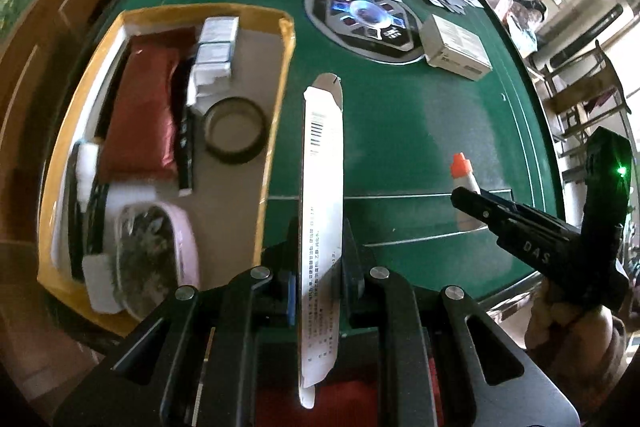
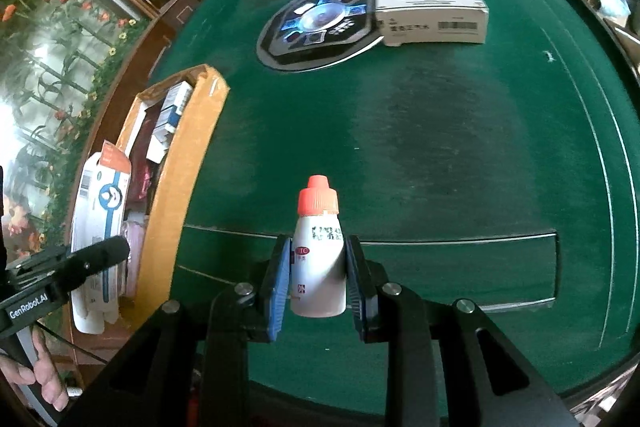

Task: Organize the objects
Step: 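Carry the long white box and orange-capped bottle toward the tray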

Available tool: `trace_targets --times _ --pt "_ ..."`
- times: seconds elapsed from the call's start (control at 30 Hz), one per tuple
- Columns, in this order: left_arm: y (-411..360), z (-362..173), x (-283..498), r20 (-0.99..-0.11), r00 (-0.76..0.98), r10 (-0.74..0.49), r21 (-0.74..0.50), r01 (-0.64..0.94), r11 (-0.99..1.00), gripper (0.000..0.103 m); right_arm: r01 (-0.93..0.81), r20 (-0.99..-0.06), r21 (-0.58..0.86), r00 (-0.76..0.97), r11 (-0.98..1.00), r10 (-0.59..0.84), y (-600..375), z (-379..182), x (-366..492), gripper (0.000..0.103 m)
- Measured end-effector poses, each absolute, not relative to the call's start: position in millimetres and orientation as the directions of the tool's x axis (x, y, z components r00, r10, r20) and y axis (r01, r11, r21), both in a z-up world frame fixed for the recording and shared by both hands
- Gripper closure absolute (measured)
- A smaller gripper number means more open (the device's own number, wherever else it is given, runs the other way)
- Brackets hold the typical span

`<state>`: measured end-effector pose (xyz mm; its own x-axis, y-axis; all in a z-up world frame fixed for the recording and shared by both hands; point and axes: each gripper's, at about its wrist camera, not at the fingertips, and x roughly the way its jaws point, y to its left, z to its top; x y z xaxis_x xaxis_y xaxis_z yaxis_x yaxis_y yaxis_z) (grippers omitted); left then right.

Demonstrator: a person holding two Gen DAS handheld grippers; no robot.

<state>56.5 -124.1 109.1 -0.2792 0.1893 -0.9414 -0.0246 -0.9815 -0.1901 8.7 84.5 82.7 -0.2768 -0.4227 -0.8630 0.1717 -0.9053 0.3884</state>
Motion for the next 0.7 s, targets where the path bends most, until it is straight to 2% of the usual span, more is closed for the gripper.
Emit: trace_targets --times 0.7 --pt "-236 128 60 -0.926 -0.344 0.157 -0.224 0.164 -0.961 0.088 0.266 -0.855 0.405 -0.227 -0.875 -0.466 19 88 10 0.077"
